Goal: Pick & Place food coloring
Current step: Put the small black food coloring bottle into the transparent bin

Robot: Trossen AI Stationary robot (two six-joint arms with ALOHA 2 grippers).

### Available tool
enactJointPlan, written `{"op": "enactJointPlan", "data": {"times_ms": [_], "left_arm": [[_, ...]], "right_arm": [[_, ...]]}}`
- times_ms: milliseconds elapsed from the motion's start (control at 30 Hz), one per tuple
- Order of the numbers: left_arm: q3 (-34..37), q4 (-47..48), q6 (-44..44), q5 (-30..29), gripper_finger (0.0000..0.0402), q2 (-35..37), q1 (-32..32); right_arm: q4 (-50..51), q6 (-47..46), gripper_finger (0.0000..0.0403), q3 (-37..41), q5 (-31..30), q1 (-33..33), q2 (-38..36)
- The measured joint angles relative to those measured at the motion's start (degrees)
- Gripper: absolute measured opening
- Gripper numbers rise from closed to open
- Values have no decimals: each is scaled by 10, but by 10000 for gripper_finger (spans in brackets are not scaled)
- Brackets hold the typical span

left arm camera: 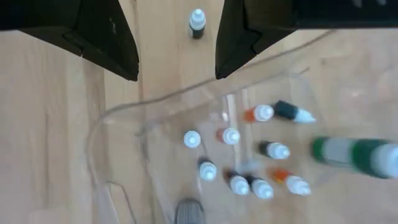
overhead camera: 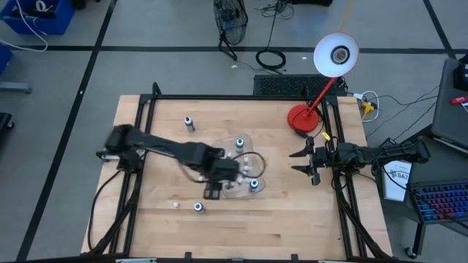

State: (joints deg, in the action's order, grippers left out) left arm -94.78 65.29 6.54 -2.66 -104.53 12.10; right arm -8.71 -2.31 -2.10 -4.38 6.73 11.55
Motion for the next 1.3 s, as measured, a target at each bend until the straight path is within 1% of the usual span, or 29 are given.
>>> {"op": "enactJointPlan", "data": {"times_ms": [133,267,400,567,667,767,933,1167,1300], "left_arm": [[116,-89,50,-34,214,105,26],[230,-176,71,-35,214,171,36],[320,-230,60,-34,214,191,32],[392,-268,72,-34,214,191,23],[419,-291,83,-33,214,190,20],[428,-296,91,-33,214,190,20],[452,-336,101,-32,214,180,18],[455,-347,103,-29,214,161,14],[455,-333,103,-28,214,150,13]], "right_arm": [[0,0,192,0,0,0,0],[0,0,194,0,0,0,0],[0,0,192,0,0,0,0],[1,0,194,0,0,0,0],[0,0,194,0,0,0,0],[0,0,192,0,0,0,0],[0,0,194,0,0,0,0],[3,0,192,0,0,0,0],[2,0,194,0,0,0,0]]}}
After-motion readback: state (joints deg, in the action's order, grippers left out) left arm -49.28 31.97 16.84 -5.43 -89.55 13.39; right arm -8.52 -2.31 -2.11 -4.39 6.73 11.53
